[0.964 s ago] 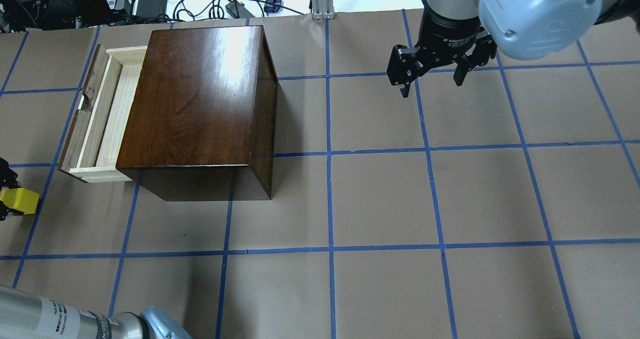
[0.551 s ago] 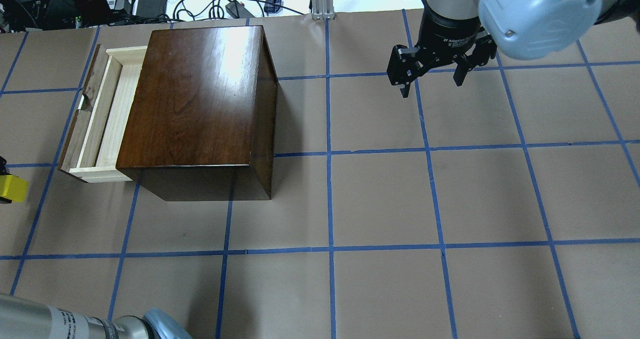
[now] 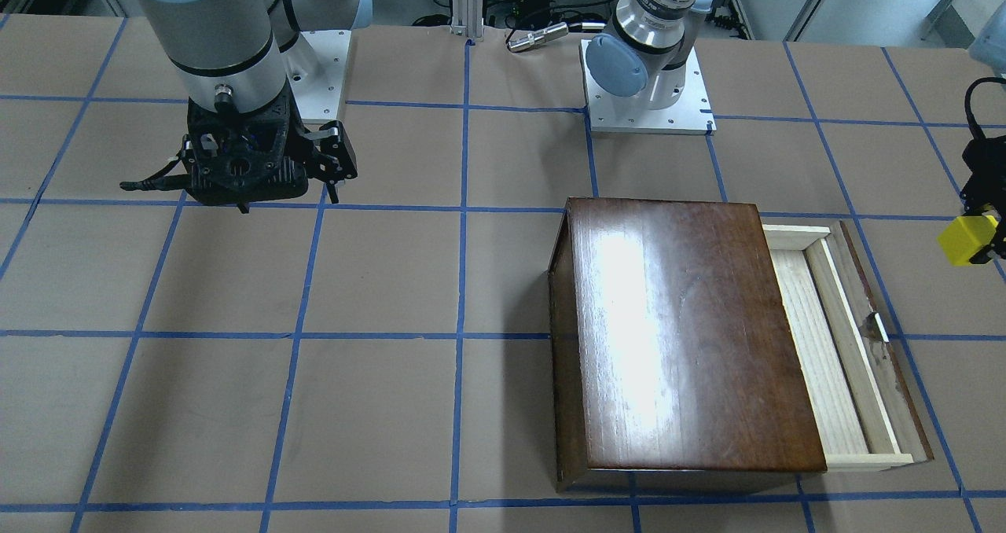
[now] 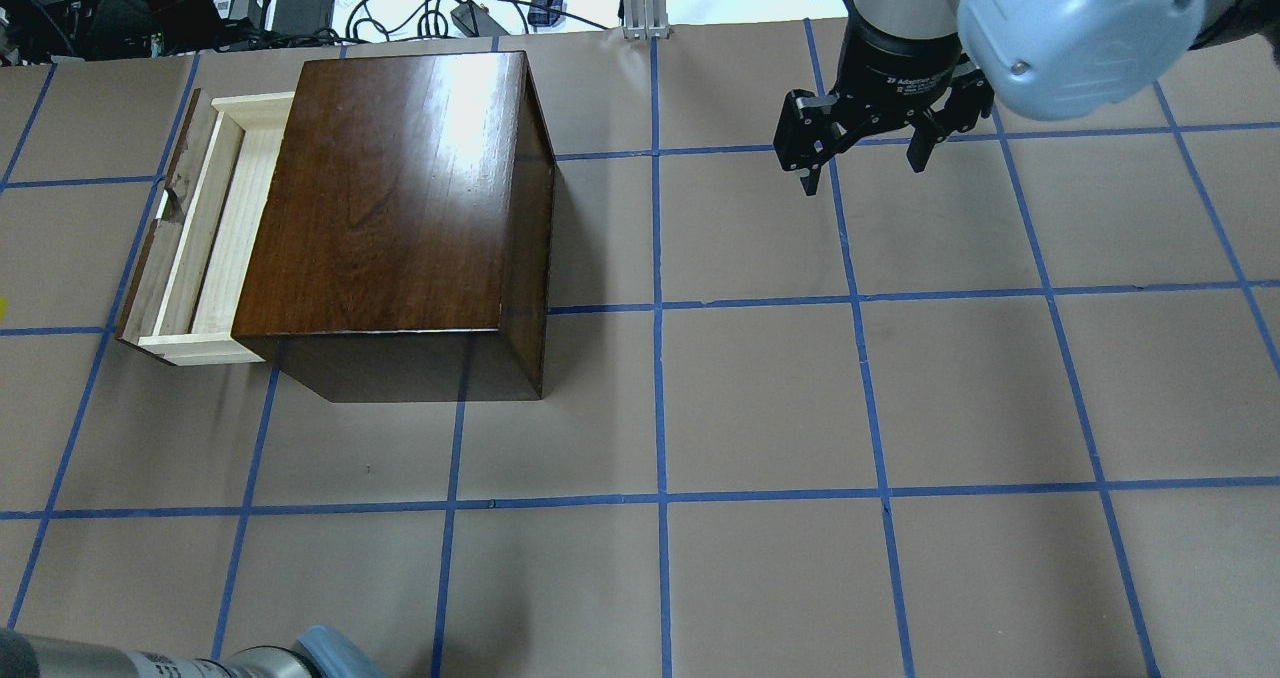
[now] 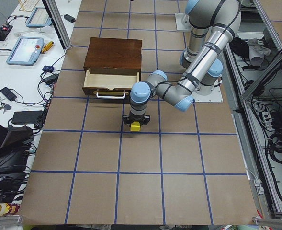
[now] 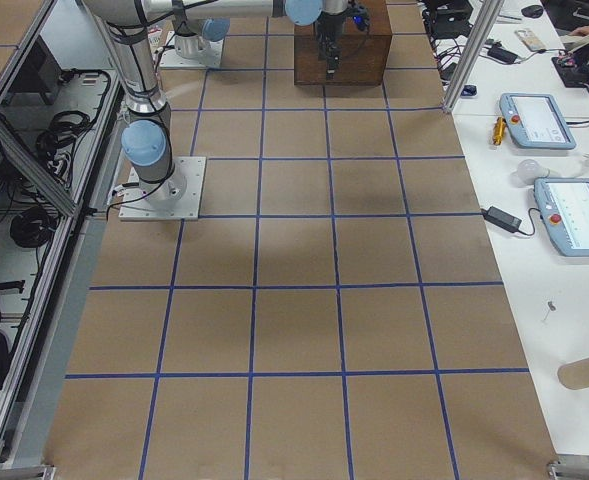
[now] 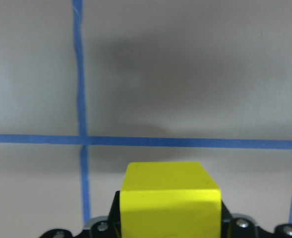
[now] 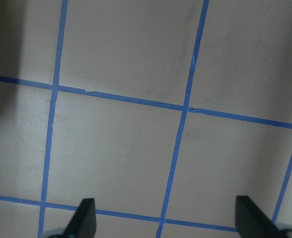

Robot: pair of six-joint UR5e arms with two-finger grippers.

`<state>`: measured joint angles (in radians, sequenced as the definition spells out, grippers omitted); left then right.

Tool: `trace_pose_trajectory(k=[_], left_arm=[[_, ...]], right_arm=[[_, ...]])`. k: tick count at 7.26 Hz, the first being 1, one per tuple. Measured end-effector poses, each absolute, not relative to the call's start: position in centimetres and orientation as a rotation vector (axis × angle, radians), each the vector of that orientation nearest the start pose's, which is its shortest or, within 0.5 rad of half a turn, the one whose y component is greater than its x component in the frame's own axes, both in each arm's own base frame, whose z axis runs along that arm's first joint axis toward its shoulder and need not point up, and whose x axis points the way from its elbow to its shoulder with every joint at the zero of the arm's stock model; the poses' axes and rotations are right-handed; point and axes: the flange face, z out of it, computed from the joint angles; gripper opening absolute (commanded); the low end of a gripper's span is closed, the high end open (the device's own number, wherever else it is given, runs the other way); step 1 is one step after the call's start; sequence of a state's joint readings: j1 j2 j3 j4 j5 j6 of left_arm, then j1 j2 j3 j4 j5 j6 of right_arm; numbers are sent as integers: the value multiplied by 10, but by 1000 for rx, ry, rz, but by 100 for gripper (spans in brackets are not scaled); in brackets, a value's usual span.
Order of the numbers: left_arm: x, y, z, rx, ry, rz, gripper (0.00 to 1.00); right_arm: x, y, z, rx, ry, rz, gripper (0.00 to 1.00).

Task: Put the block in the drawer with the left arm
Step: 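Lift the yellow cube and carry it over the open drawer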

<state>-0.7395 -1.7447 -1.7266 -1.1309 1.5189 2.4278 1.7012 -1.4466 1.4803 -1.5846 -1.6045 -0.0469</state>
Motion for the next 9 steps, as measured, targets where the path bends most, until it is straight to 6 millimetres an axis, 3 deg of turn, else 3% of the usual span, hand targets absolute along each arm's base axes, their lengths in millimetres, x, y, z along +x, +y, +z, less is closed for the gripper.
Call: trace_pose_trajectory(k=[2, 4, 6, 7, 9], left_arm=[[266, -506, 416, -2400, -2181, 92, 0], [203, -534, 439, -2461, -2112, 94, 0], [145, -555, 435, -2447, -2097, 99, 0], [127, -563, 424, -2413, -2101, 100, 0], [118, -575, 392, -2344, -2087, 84, 0]], right_arm=[[199, -521, 469, -282, 3163, 29, 100], [199, -521, 469, -282, 3163, 29, 100], [199, -521, 469, -282, 3163, 29, 100], [199, -521, 469, -281, 3163, 29, 100], [199, -521, 469, -281, 3163, 29, 100]])
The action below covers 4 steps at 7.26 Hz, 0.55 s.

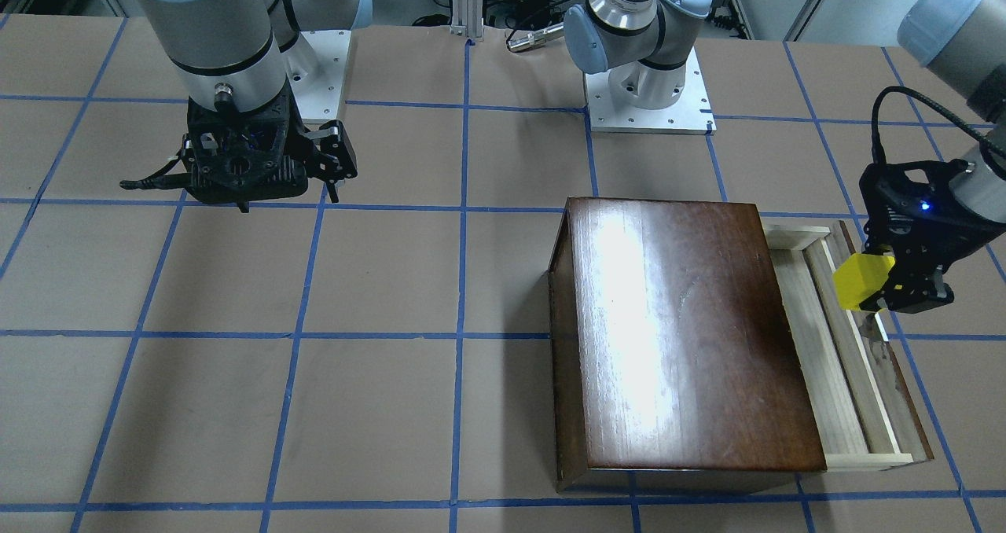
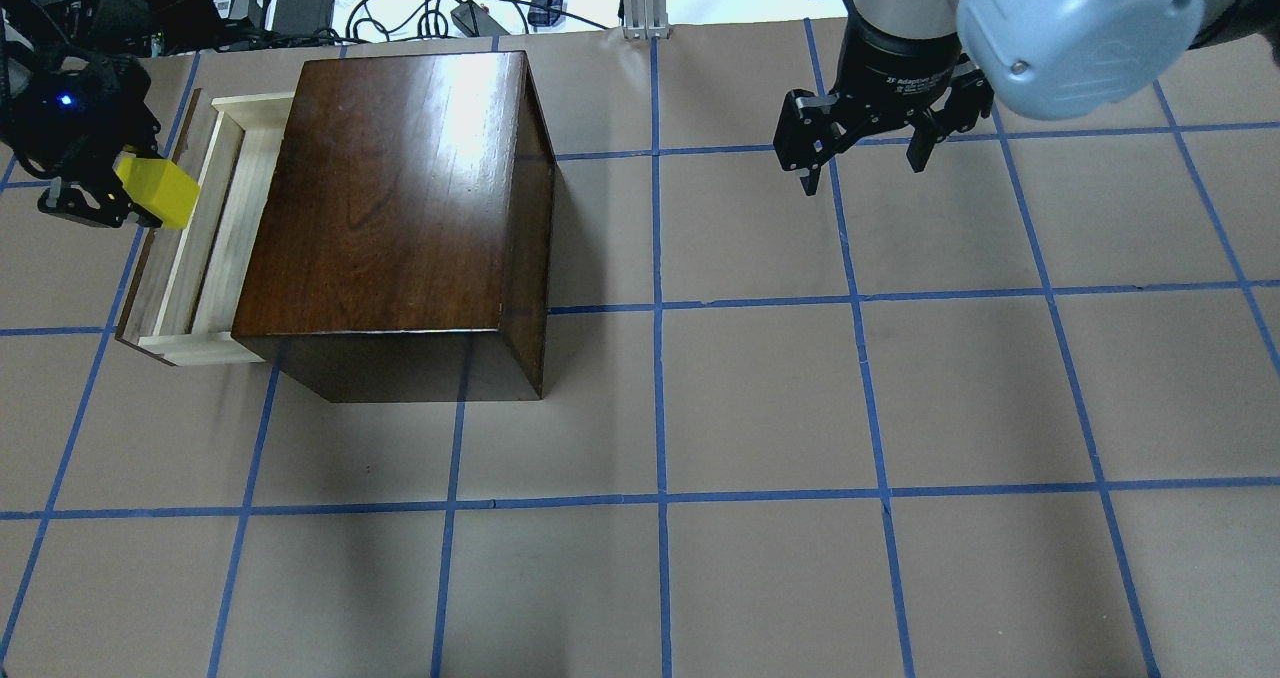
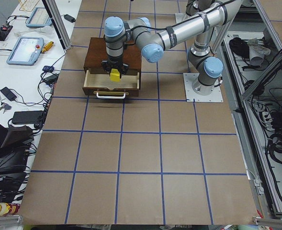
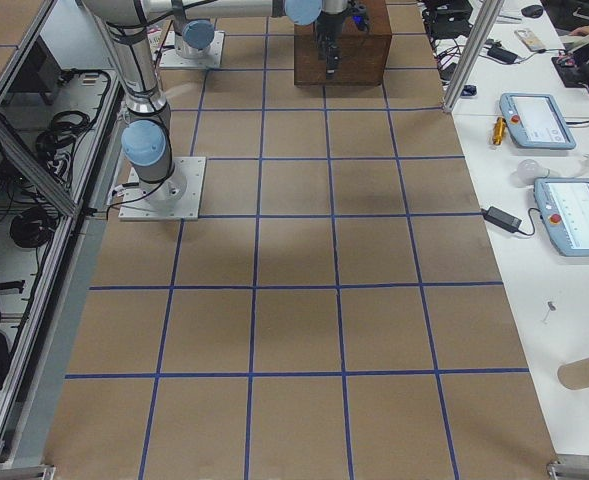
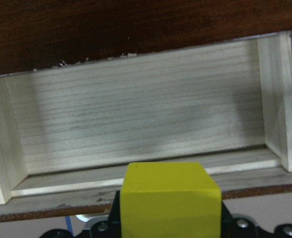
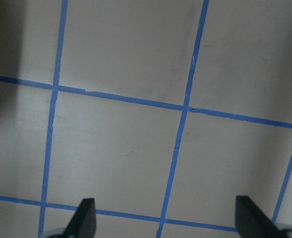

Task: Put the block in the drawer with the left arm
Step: 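Lift the yellow cube and carry it over the open drawer, then lower the cube into the drawer and open the left gripper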

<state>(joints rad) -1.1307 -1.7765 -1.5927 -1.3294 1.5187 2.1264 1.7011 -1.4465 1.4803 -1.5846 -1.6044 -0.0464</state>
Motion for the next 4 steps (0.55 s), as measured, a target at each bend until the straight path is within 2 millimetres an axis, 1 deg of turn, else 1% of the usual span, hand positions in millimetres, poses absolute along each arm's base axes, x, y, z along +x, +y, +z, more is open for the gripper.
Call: trace_pose_trajectory(k=[2, 3, 4], left_arm=[[119, -587, 354, -2291, -2049, 58, 0], [119, -591, 340, -2271, -2037, 47, 0], [115, -594, 332, -2260, -2029, 40, 0]], right_arm=[[199, -521, 469, -282, 3163, 29, 100], [199, -521, 469, -283, 3163, 29, 100], [199, -521, 469, -283, 3163, 29, 100]])
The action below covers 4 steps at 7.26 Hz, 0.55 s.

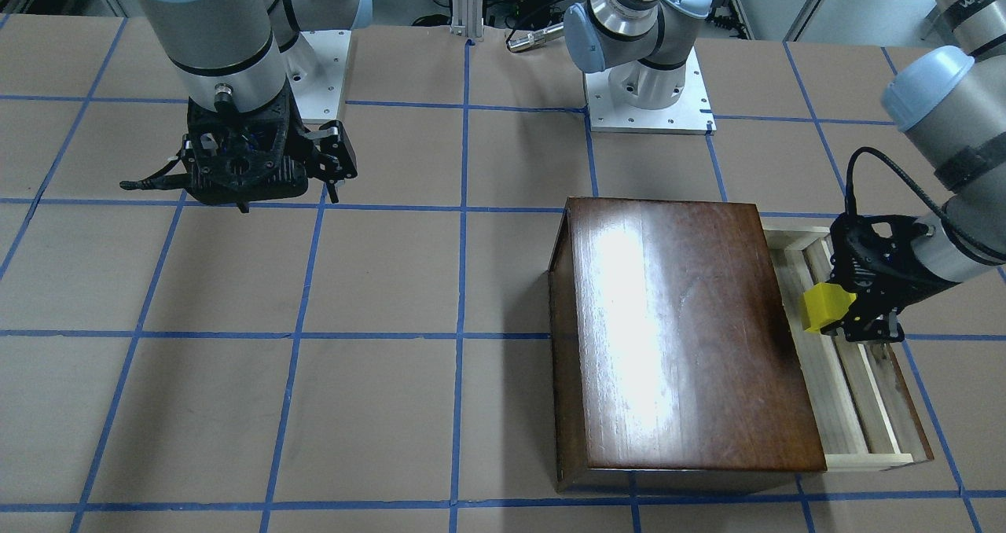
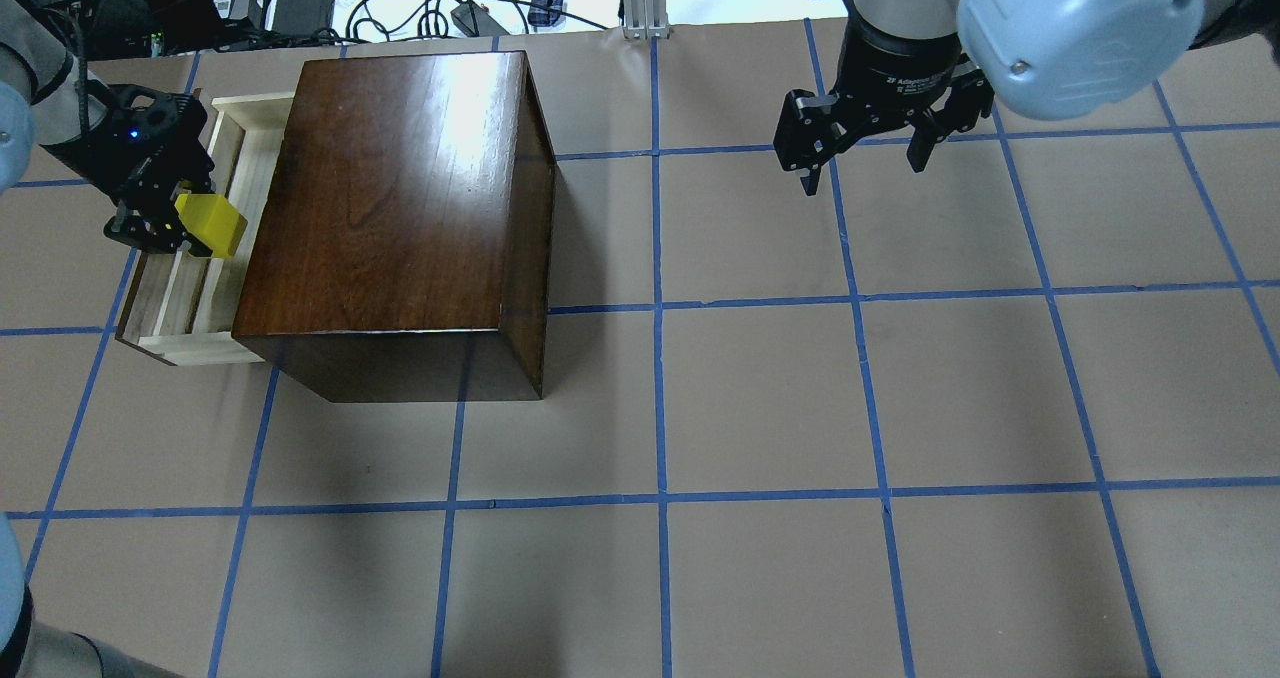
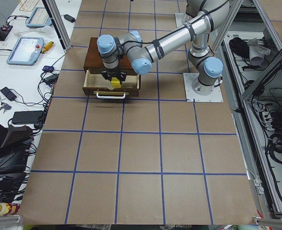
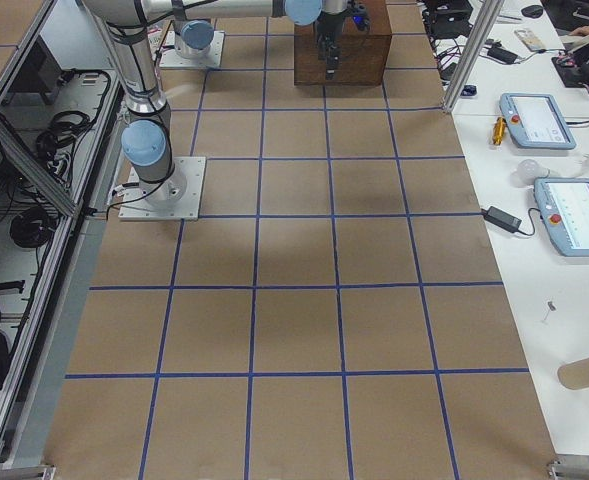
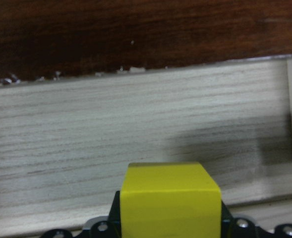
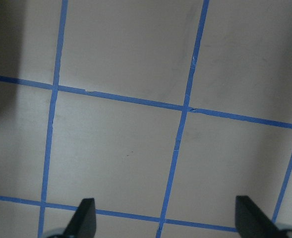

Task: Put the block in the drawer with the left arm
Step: 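Lower the cube into the drawer and open the left gripper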

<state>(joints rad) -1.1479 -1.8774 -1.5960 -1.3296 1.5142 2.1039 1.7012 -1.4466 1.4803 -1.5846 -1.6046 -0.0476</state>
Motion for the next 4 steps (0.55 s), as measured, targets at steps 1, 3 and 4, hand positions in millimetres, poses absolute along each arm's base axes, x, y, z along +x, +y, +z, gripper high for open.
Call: trace_pose_trajectory(k=[1, 3, 4], left_arm=[[109, -597, 329, -2254, -2029, 36, 99], [105, -598, 328, -2245, -2042, 24, 100], [104, -597, 331, -2251, -2046, 20, 100]], right_arm=[[199, -521, 469, -282, 3163, 29, 100], [199, -521, 469, -282, 3163, 29, 100], [199, -521, 469, -282, 3163, 29, 100]])
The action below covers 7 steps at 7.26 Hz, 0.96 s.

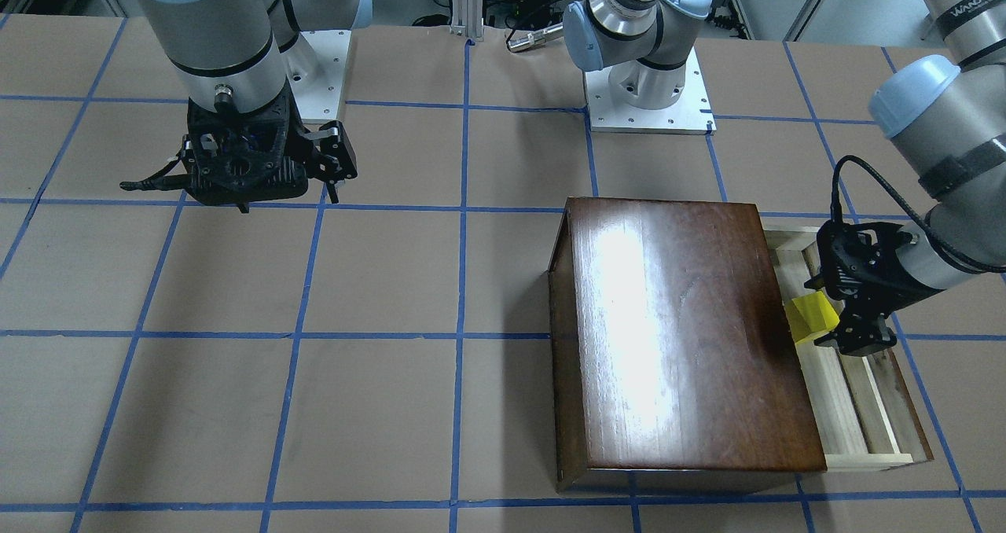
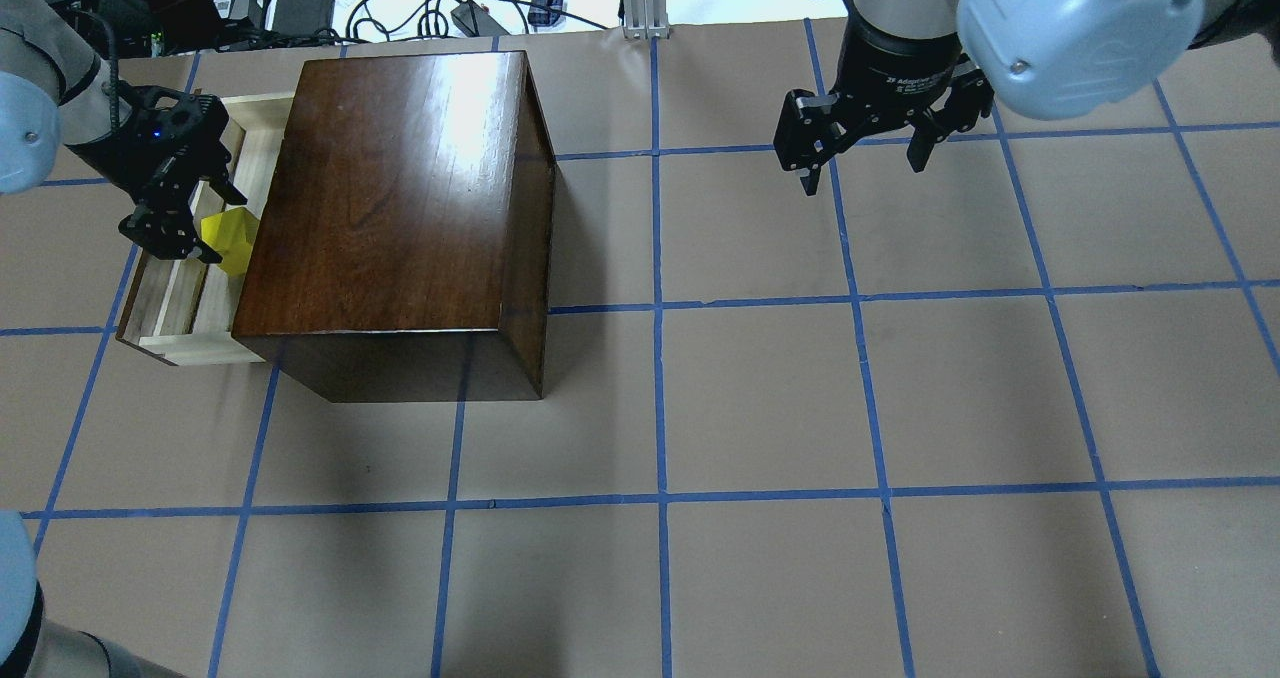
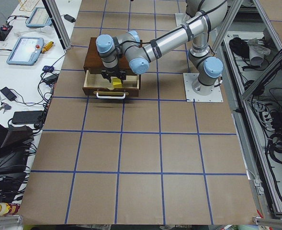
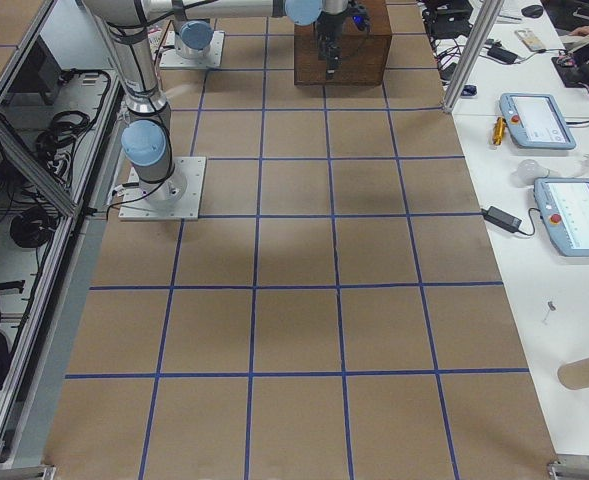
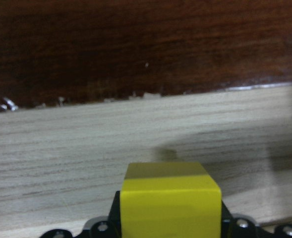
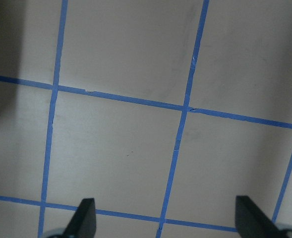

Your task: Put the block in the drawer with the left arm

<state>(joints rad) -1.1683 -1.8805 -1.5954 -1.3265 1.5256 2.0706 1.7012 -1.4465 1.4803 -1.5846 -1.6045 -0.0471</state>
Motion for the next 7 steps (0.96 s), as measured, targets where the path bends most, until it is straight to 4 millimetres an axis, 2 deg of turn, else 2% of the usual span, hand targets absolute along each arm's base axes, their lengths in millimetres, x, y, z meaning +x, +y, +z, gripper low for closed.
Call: trace_pose_trajectory(k=[2, 5, 6, 7], left_arm=[[100, -593, 352, -2283, -2060, 25, 100], [84, -560, 426, -2331, -2158, -19, 100], [65, -548, 451, -2270, -2268, -6, 100], [37, -537, 470, -2174, -2387, 17, 100]], right_arm=[[199, -521, 469, -282, 3163, 29, 100], [199, -521, 470, -283, 3163, 29, 100], [199, -521, 470, -283, 3163, 29, 100], [199, -521, 470, -282, 3163, 29, 100]])
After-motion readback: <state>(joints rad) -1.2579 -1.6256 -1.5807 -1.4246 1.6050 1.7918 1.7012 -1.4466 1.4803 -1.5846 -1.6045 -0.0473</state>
